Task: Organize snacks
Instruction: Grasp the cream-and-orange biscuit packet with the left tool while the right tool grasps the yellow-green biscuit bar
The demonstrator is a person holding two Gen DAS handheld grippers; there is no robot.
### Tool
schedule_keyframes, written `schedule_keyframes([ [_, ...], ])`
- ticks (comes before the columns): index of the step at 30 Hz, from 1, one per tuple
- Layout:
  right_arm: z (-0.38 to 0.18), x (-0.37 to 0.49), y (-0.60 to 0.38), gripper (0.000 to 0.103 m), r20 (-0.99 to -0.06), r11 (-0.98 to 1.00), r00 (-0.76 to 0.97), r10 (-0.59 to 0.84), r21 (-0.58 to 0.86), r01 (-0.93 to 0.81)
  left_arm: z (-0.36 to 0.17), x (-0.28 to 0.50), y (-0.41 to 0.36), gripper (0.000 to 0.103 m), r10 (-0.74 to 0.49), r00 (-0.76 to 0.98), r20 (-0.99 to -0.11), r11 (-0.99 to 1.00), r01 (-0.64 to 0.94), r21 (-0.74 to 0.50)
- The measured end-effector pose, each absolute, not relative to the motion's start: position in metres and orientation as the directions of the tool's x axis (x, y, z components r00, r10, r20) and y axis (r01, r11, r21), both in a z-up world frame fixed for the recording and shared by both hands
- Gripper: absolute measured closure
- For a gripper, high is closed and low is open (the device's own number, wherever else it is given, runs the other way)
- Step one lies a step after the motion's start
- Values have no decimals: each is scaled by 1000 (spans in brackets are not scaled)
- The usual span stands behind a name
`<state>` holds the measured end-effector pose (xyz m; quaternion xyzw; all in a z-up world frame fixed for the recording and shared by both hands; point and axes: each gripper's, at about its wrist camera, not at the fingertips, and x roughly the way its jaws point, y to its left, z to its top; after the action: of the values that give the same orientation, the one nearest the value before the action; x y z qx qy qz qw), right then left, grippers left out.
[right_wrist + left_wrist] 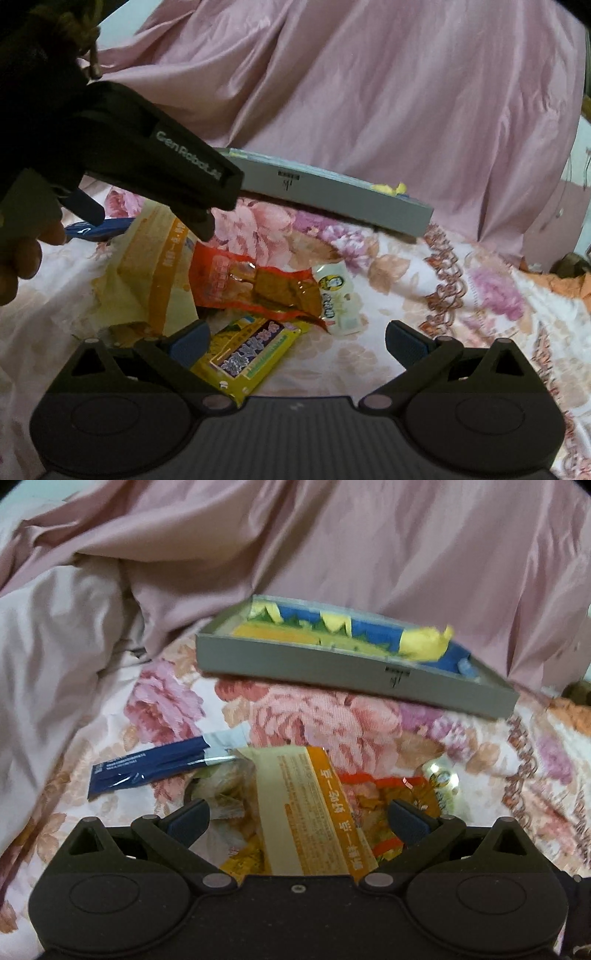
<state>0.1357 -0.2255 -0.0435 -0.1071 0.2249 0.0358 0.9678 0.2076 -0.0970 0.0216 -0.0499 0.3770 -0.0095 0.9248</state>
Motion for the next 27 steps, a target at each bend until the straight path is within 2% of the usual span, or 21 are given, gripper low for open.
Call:
schedule_keyframes([
  [7, -60, 158, -220, 0, -517, 982, 850, 105, -82, -171, 6, 227, -97, 2, 0, 652, -758, 999, -36, -31],
  [13, -73, 167, -207, 0, -562, 977, 823, 81, -120, -178, -5, 228, -95, 6, -30, 632, -774, 998, -20, -54],
  [20, -73, 171, -194, 0, -534, 966, 842, 70, -174, -191, -5, 227, -89, 22, -37, 637, -770, 998, -8, -55],
  [27, -78, 188, -202, 0, -593, 973, 799, 101, -109, -204, -9, 221, -86, 34, -51, 640, -767, 998, -2, -68],
])
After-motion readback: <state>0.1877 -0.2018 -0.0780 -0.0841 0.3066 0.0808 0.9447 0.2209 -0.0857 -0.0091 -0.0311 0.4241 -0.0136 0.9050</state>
